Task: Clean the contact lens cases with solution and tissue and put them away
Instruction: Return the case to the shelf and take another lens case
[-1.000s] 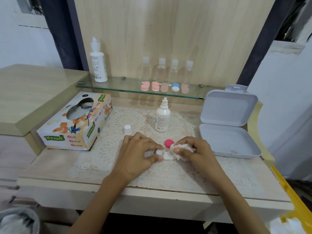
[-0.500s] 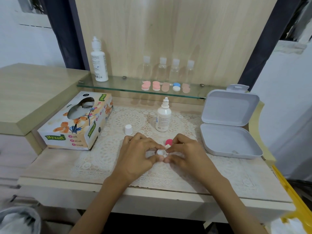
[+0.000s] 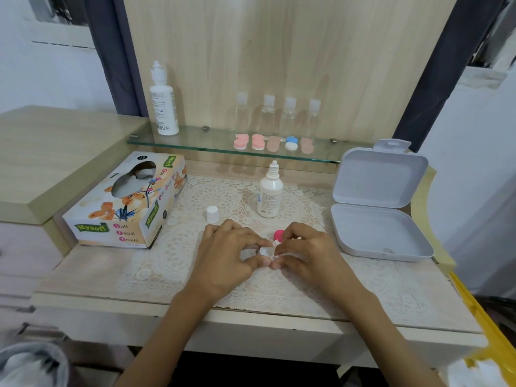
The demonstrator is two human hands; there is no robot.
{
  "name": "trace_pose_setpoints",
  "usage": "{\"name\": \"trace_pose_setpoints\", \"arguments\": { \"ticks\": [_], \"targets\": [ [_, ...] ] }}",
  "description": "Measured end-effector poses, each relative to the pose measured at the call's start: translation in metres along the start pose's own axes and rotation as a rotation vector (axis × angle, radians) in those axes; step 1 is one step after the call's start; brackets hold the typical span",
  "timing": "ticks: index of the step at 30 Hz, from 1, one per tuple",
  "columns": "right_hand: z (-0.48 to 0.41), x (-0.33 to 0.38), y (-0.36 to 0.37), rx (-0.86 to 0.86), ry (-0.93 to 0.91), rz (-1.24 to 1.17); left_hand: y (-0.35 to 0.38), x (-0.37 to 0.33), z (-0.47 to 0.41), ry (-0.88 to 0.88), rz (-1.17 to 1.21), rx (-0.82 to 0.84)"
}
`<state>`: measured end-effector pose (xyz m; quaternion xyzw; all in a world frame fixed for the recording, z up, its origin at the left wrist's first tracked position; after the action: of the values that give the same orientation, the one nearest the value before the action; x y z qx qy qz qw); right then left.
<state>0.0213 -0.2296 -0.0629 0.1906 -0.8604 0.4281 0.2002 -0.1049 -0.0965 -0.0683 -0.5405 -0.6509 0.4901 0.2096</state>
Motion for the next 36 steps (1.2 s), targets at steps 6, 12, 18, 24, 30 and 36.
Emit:
{"name": "trace_pose_setpoints", "arguments": {
  "ticks": [6, 12, 18, 24, 30, 36],
  "targets": [
    [0.006, 0.002, 0.003, -0.046, 0.002, -0.043, 0.001, 0.001, -0.002, 0.006, 0.01, 0.005],
    [0.015, 0.003, -0.012, 0.011, 0.093, -0.155, -0.001, -0.001, -0.001, 0.008, 0.006, 0.016],
    [0.017, 0.0, -0.022, -0.166, 0.247, -0.246, 0.0, 0.0, -0.001, 0.062, 0.025, -0.01],
    [0.011, 0.004, -0.018, -0.316, 0.601, -0.532, -0.001, -0.001, 0.002, 0.155, 0.015, -0.078],
    [0.003, 0.019, -0.024, -0.06, 0.862, -1.072, -0.004, 0.0, 0.002, 0.164, 0.082, -0.164],
    [0.009, 0.017, -0.026, -0.006, 0.812, -1.074, -0.005, 0.0, 0.004, 0.203, 0.072, -0.168]
  ]
}}
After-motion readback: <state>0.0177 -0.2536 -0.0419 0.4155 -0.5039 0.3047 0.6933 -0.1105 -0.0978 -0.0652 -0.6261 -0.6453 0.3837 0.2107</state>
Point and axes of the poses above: each hand's wrist, its own z-axis away from the middle knuckle, its own y-axis out of the palm, x = y × z, the point moved 1 cm from there along -z, towards the middle knuckle, and after that the axes turned 14 degrees about -z, right-handed, at the moved point
